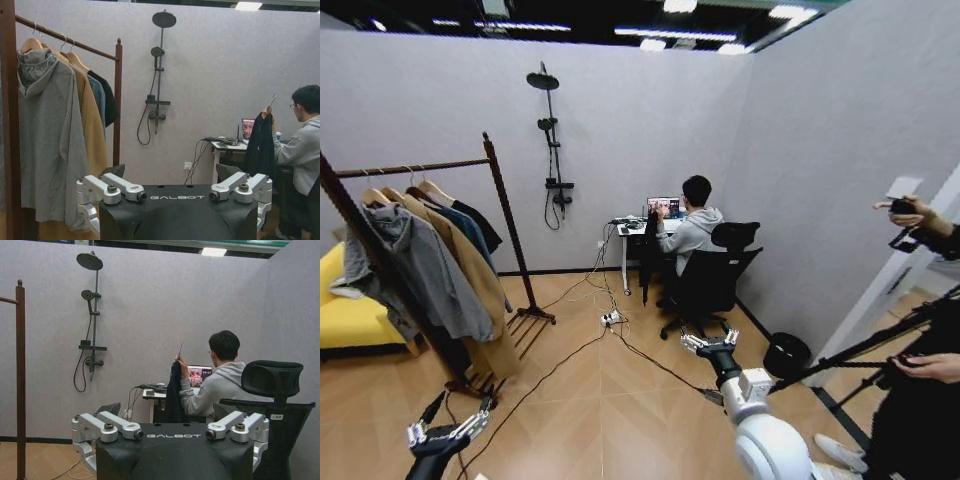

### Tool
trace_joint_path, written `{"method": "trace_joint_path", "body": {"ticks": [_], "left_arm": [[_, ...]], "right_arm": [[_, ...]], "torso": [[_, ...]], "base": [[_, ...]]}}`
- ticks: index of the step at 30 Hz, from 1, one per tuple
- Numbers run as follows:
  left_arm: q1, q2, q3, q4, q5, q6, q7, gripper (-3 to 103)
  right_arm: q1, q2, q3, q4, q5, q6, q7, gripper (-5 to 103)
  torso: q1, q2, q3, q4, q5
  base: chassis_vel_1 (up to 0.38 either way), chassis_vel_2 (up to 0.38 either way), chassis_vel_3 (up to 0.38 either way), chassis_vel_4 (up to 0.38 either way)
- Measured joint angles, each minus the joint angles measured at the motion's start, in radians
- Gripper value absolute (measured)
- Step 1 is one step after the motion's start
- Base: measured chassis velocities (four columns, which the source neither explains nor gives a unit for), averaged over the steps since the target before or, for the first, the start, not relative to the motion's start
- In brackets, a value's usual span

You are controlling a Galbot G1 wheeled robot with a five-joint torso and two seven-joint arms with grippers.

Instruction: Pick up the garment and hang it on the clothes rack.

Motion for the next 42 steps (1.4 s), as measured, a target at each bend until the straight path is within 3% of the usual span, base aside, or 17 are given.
{"method": "trace_joint_path", "body": {"ticks": [23,41,42], "left_arm": [[0.000,0.000,0.000,0.000,0.000,0.000,0.000,100],[0.000,0.000,0.000,0.000,0.000,0.000,0.000,100],[0.000,0.000,0.000,0.000,0.000,0.000,0.000,100]], "right_arm": [[-0.006,0.006,0.017,0.007,-0.003,0.002,-0.011,100],[-0.014,0.007,0.017,0.012,-0.012,0.013,-0.011,100],[-0.019,0.008,0.017,0.017,-0.014,0.014,-0.010,100]], "torso": [[0.000,0.000,0.000,0.0003,0.0000],[0.000,0.000,0.000,0.0004,0.0005],[0.000,0.000,0.000,0.0001,-0.0008]], "base": [[-0.097,0.105,0.103,-0.098],[-0.266,0.271,0.272,-0.275],[-0.361,0.364,0.364,-0.348]]}}
